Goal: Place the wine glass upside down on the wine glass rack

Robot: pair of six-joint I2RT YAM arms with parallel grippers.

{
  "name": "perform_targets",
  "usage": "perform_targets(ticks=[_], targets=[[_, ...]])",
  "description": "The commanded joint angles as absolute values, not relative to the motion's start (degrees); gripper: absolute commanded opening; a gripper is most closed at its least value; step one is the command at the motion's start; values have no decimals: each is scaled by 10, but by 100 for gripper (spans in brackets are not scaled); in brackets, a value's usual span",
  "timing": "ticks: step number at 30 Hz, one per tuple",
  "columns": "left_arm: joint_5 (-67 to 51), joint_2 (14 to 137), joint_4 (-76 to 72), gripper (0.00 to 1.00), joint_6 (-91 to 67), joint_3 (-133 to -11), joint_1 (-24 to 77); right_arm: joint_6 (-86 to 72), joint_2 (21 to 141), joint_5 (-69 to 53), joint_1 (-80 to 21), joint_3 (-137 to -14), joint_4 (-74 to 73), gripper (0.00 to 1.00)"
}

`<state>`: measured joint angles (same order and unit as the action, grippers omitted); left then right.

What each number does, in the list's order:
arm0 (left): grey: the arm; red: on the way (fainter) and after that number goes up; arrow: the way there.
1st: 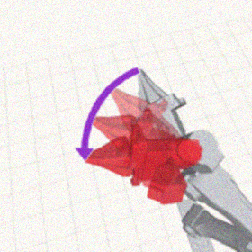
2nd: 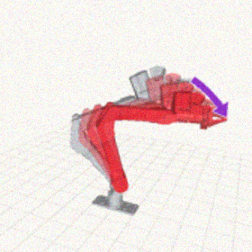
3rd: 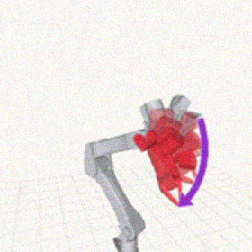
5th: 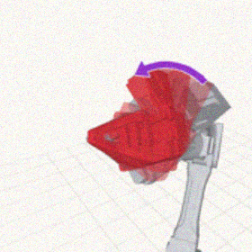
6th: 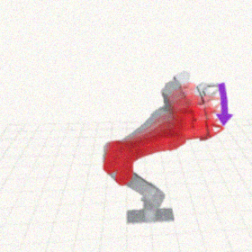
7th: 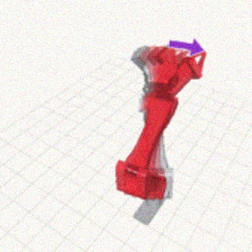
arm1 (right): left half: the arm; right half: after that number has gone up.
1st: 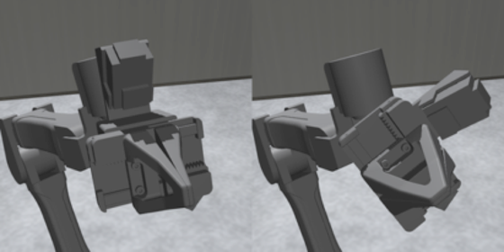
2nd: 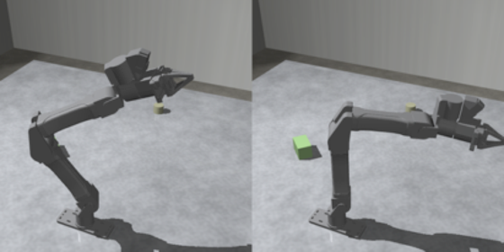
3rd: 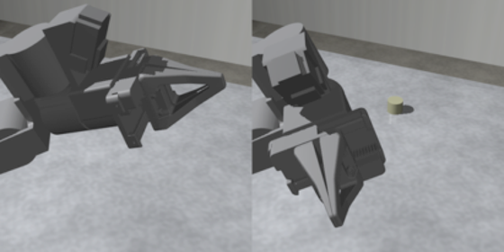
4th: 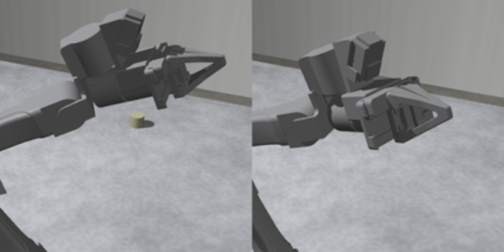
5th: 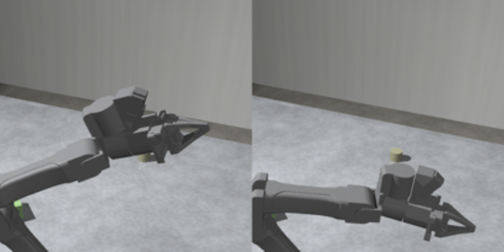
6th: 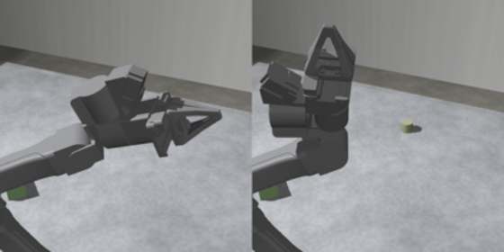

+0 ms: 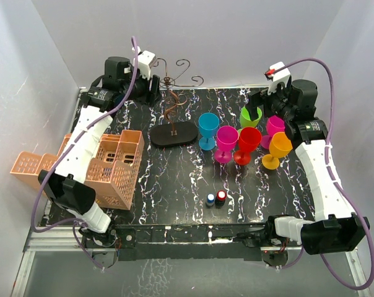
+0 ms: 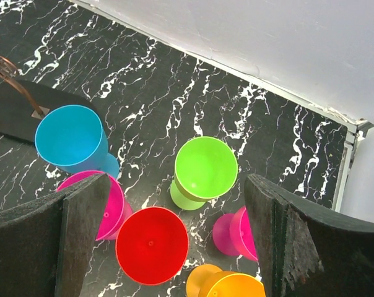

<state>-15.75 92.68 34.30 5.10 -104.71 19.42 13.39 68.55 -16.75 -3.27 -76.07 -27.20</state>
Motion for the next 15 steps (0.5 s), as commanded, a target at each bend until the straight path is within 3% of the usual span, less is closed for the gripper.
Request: perform_targets(ticks=[1,15], targets=[[-177,855,347,18,34,-1017,200,147,694,-185,-35,-785,-272,98],[-175,804,340,19,43,-968,201,195,742,-218,-81,-793,-327,98]])
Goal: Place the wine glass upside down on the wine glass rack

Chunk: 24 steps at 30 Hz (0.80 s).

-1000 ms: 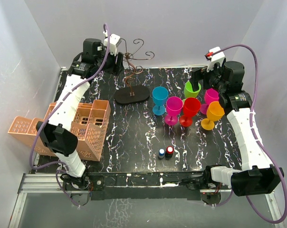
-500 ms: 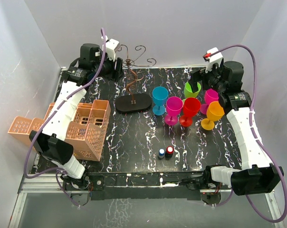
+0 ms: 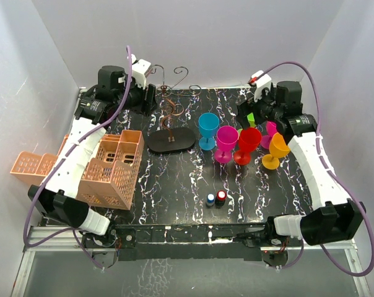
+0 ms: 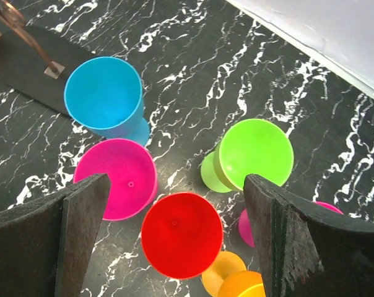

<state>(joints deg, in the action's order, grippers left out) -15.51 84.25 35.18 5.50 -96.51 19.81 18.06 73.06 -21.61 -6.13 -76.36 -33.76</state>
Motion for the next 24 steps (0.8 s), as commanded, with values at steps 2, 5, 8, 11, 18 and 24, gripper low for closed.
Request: perform_targets(ticks=[2,5,8,11,18,24], targets=[[-181,798,339,20,42,-960,200,184,756,-209,-93,-793,-316,97],[-203,787,334,24,44,-940,201,160,778,-205,-105,-789,-284,94],[-231,787,335,25,38,-933,201,138,810,-211,-117,-802,-272,93],[-247,787,336,25,32,-933,201,127,842,-209,-129,-820,-265,91],[-291,807,331,24,9,-945,200,110,890,-202,-137,-841,-249,88],[-307,813,332,23,-2,-949,201,92,921,-221,-138,-862,-257,85]])
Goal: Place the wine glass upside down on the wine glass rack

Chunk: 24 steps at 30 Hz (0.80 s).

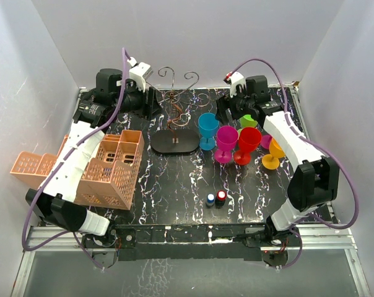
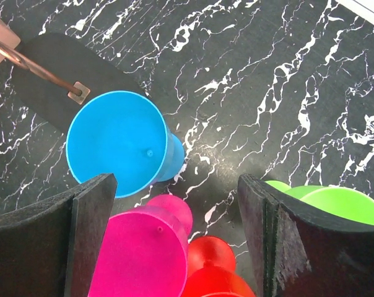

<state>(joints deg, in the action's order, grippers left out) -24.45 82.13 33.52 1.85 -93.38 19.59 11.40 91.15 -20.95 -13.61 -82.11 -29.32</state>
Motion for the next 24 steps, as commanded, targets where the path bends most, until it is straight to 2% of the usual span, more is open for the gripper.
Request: perform_targets(ticks=[1,7,24], targets=[[-302,810,332,24,-1,-948,201,89,925,-224,-139,-865,-258,84],[-256,802,337,27,13,-945,200,72,951,-228,-148,-890,-271,79],[-197,804,339,53,36,-969,201,85,1022,-184,-173,-929,-315,55]])
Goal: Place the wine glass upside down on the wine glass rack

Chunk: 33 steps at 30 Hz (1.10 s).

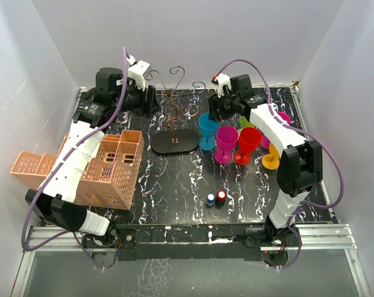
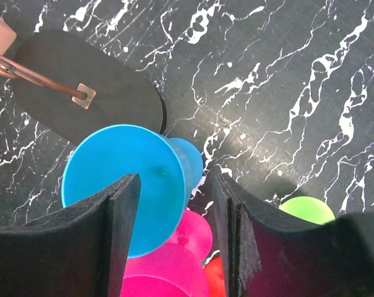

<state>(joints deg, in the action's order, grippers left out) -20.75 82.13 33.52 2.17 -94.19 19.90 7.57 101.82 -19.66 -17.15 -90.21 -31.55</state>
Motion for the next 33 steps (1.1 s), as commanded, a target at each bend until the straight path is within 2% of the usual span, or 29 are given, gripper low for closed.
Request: perform_targets(ticks=[1,6,12,19,25,28,33], targets=[[-193,802,340,55,39,-971,201,86,1023,-185,-174,-928,-317,53],[-160,787,345,67,66,-981,201,90,1025,-181,-175,-928,-321,46],[-118,752,349,77,103,-978,201,96,1034,-171,-175,-934,-325,36],[-83,728,352,83,124,-973,199,102,1047,-148,-176,-938,-324,32],[-64,717,348,91,121,-966,189,108,1047,-116,-176,-959,-314,19],[-63,710,345,94,113,-960,179,111,1043,-93,-176,-971,-299,9],[-64,703,333,97,84,-953,153,110,1045,-55,-168,-1007,-261,8]])
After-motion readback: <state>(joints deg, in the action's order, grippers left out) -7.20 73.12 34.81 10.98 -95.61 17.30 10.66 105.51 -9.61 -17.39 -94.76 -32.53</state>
